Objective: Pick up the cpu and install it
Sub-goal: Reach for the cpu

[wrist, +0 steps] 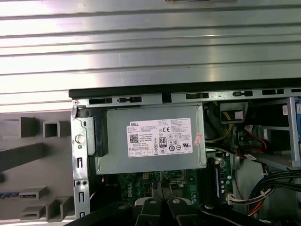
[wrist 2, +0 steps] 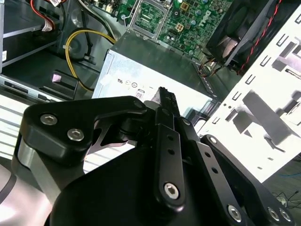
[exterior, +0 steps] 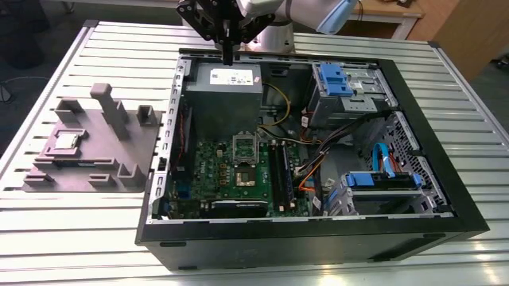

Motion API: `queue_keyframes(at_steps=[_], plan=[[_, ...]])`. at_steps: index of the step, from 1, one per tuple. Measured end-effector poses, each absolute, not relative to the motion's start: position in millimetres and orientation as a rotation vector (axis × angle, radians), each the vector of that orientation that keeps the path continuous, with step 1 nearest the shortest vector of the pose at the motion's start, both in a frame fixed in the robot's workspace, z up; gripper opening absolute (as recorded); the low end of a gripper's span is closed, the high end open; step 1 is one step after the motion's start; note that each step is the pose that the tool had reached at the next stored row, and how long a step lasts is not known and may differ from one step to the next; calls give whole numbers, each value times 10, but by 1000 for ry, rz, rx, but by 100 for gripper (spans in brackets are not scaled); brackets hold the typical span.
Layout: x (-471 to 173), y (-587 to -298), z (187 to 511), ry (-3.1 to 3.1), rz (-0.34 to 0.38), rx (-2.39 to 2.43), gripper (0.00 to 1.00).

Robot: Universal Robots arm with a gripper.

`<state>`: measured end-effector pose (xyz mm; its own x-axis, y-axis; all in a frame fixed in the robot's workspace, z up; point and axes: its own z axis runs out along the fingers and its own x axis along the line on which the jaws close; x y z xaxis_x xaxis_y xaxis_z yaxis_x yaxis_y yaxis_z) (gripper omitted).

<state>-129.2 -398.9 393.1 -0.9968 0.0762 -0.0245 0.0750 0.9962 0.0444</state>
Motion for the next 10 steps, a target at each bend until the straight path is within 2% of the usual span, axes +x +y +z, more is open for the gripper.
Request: queue_keyframes(at_steps=[10], plan=[[-1310, -3989, 3931, 3112, 68, 118, 10]])
